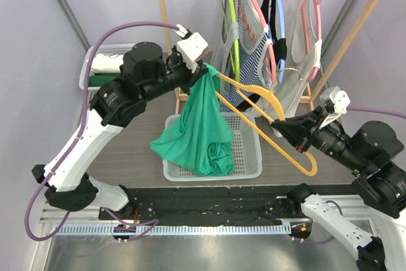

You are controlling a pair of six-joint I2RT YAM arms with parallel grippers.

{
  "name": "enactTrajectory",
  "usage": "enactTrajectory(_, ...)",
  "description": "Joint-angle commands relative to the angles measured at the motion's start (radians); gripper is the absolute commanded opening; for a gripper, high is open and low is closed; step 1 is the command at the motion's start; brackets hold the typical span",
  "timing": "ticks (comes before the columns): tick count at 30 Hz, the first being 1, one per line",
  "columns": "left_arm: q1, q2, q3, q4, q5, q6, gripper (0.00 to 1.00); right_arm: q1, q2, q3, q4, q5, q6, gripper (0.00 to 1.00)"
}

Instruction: Remove the tank top from the hanger

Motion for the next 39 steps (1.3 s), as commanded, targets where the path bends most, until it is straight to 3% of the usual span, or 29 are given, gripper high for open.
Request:
enactTrajectory(1, 0.025, -0.045, 0.054, 0.07, -0.024, 0.011, 0.0, -0.002, -0.04, 0.072, -0.014, 0.006, 0.01, 0.01)
enactTrajectory(9, 0.014, 0.037, 0.257, 0.067, 0.111, -0.025, 0.0, -0.002, -0.077, 0.19, -0.063, 0.08, 0.018, 0.01)
enactTrajectory(14, -0.07, 0.107, 0.4, 0.061, 0.192, 0.003, 0.0, -0.002, -0.078, 0.236, -0.075, 0.089, 0.02, 0.01)
enactTrajectory(18, -0.112, 0.129, 0.422, 0.045, 0.193, 0.028, 0.0, -0.002, -0.092, 0.264, -0.103, 0.098, 0.023, 0.01)
enactTrajectory(30, -0.107, 0.02, 0.218, 0.021, 0.117, 0.057, 0.0, -0.002, -0.172, 0.264, -0.195, 0.135, 0.038, 0.01)
enactTrajectory(39, 0.048, -0.221, -0.199, 0.025, 0.101, 0.017, 0.0, -0.002, -0.153, 0.297, -0.261, 0.086, 0.04, 0.01)
